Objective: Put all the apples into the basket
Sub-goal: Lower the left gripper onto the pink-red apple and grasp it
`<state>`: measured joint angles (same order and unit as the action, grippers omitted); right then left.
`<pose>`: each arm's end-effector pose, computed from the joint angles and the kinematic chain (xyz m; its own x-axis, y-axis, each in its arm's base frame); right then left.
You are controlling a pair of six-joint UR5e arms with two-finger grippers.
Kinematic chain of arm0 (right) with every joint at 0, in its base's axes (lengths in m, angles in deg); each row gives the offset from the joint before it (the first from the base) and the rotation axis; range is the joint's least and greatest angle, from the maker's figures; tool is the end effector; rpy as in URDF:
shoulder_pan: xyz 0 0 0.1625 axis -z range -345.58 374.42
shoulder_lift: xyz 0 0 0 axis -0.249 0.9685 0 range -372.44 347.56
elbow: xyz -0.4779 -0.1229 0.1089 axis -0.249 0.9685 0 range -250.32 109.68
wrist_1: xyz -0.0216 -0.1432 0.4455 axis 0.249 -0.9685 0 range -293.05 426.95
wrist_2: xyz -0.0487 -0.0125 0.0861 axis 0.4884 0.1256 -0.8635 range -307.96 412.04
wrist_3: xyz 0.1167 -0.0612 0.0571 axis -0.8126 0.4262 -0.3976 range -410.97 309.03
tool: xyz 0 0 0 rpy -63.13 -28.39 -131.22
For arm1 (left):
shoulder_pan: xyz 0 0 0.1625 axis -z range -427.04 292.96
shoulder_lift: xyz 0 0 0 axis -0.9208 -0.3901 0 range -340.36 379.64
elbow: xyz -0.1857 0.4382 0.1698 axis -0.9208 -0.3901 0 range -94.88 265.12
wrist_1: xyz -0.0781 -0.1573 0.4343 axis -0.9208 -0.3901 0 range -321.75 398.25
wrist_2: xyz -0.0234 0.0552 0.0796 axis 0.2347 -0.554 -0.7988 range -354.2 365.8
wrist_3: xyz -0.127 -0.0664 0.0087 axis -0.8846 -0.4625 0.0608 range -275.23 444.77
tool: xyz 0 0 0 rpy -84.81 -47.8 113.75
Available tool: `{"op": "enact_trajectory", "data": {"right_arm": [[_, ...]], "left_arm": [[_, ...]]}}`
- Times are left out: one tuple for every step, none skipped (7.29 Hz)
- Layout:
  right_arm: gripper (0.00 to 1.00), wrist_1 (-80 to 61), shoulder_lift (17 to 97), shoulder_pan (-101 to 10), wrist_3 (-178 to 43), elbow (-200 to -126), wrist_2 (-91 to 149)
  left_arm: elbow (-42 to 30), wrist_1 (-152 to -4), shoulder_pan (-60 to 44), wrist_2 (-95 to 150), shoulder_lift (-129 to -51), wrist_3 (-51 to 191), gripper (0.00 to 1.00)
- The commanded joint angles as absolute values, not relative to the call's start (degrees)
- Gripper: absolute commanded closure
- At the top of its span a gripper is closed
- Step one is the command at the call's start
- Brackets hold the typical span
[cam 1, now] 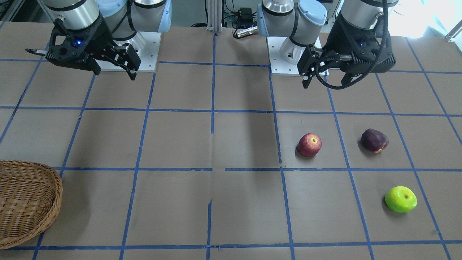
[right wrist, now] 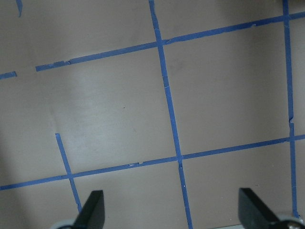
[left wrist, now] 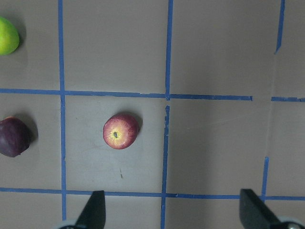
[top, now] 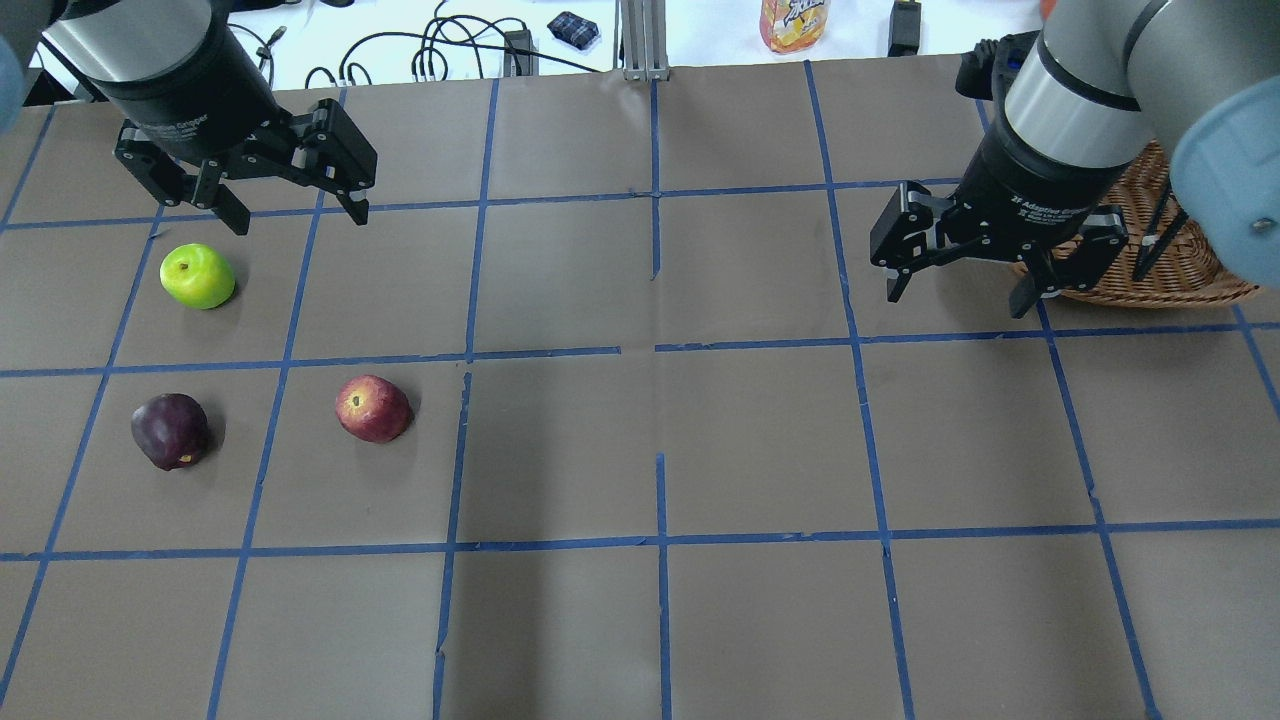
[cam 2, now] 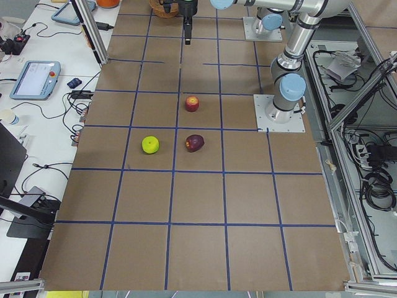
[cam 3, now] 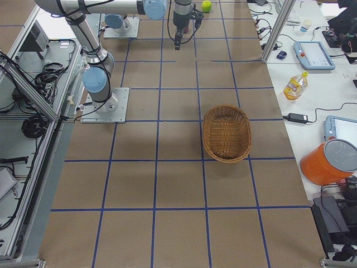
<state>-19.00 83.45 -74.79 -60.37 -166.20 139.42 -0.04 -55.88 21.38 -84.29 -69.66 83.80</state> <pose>0.1332 -0.4884 0.5151 -0.9832 0.1796 -0.0335 0.1767 0.9813 0.0769 -0.1181 -0.5474 0.5701 -0.9990 -0.0444 -0.0012 -0.0444 0.9987 -0.0245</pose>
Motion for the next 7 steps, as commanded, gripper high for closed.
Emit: {"op": "enact_trajectory", "data": {"right_arm": [[0.00, -19.00, 83.45, -74.79, -60.38, -166.21, 139.32], [0.00, -19.09, 83.45, -74.79, -60.38, -166.12, 139.32], [0.00, -19.00, 83.45, -74.79, -60.38, -166.12, 139.32], [0.00, -19.00, 83.45, -74.79, -60.38, -166.21, 139.32], [0.00, -19.00, 83.45, -74.79, -60.38, -166.12, 139.32], [0.00, -19.00, 83.36, -74.79, -60.38, -166.12, 139.40], [0.00, -19.00, 83.45, -74.79, -60.38, -166.12, 139.41]], "left_arm": [[-0.04, -55.96, 21.38, -84.29, -69.66, 83.80, 0.00], [-0.13, -55.97, 21.38, -84.29, -69.75, 83.80, 0.00], [-0.13, -55.79, 21.38, -84.37, -70.53, 83.80, 0.00], [-1.26, -56.57, 21.29, -85.42, -70.19, 84.58, 0.00], [-5.36, -57.54, 19.38, -87.17, -70.97, 86.94, 0.00], [-10.10, -56.50, 15.36, -84.66, -72.20, 88.01, 0.00], [-15.11, -52.49, 12.71, -84.55, -73.60, 91.24, 0.00]]}}
